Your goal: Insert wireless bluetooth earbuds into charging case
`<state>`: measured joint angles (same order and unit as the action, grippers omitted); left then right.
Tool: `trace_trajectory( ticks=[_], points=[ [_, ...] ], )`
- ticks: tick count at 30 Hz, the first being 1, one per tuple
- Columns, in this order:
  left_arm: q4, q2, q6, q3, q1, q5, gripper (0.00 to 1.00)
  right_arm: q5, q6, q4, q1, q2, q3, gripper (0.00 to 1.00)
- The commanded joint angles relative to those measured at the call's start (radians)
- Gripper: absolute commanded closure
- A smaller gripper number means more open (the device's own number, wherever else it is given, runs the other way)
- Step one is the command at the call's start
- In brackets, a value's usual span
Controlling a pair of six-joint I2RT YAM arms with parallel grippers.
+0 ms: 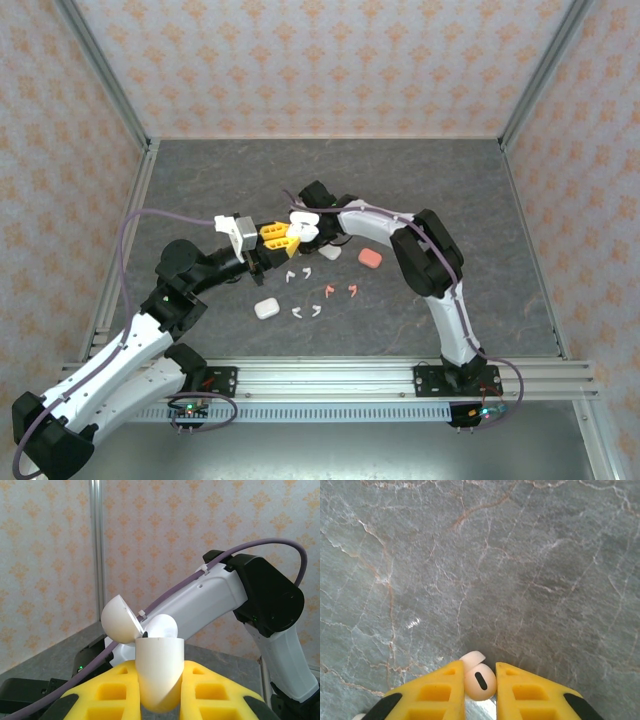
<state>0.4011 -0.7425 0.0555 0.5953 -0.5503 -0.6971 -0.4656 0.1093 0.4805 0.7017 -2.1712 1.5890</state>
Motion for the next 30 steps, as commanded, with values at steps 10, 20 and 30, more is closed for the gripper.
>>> trace_trajectory(
  ticks=[10,20,30],
  points=[
    [0.026,0.006,0.013,0.007,-0.007,0.015,1.00,0.141,-0.012,-0.030,-0.059,0.295,-0.159,0.84],
    [0.109,-0.026,0.052,-0.023,-0.016,0.027,1.00,0.311,0.028,-0.061,-0.094,0.691,-0.352,0.84],
    [0.199,-0.110,0.084,-0.019,-0.031,0.017,1.00,0.255,0.129,-0.160,-0.085,1.098,-0.495,0.83]
  ],
)
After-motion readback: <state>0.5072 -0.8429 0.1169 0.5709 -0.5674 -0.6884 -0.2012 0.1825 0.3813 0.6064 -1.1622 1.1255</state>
